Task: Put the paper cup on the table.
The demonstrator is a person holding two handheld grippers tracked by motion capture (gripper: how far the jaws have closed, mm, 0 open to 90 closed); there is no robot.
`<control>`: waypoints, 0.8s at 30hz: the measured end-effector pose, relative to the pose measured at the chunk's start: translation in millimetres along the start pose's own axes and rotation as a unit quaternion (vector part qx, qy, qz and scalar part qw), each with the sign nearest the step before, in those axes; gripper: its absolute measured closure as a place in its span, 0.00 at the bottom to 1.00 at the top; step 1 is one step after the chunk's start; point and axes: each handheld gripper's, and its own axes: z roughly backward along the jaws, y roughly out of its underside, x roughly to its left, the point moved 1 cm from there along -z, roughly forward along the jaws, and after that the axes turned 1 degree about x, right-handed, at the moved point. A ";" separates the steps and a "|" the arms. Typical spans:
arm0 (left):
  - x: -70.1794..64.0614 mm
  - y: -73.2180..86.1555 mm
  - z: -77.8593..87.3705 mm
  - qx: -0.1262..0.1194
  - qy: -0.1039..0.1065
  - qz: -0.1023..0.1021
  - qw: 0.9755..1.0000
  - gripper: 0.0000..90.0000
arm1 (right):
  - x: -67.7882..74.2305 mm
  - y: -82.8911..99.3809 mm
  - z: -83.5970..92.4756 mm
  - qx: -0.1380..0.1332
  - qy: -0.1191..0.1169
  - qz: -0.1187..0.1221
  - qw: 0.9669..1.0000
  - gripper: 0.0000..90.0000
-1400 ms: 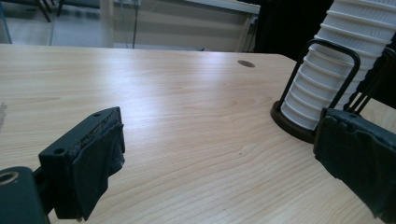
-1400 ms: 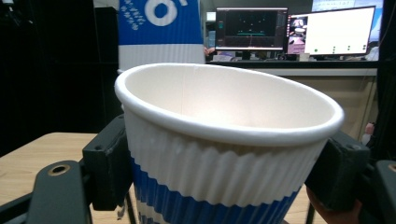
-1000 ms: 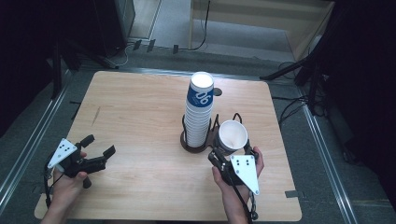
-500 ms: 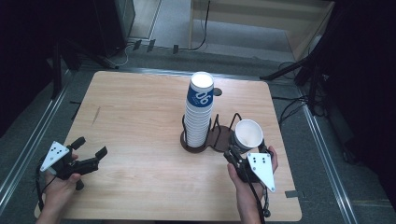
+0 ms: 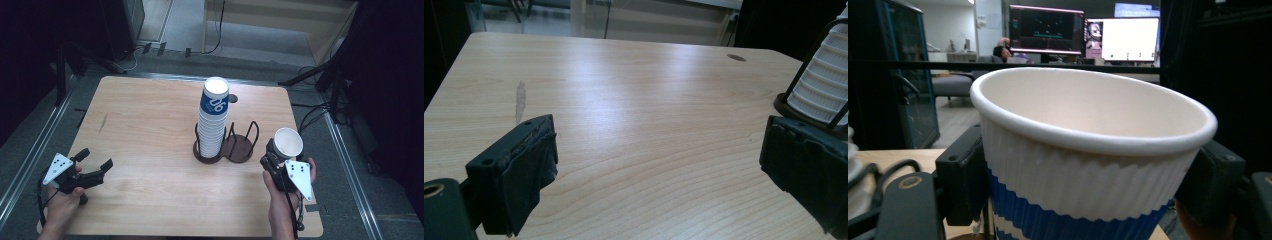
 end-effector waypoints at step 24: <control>8.0 1.4 8.7 -0.012 0.007 0.039 0.999 0.03 | -10.4 64.3 -71.9 0.073 0.009 -0.002 0.997 0.23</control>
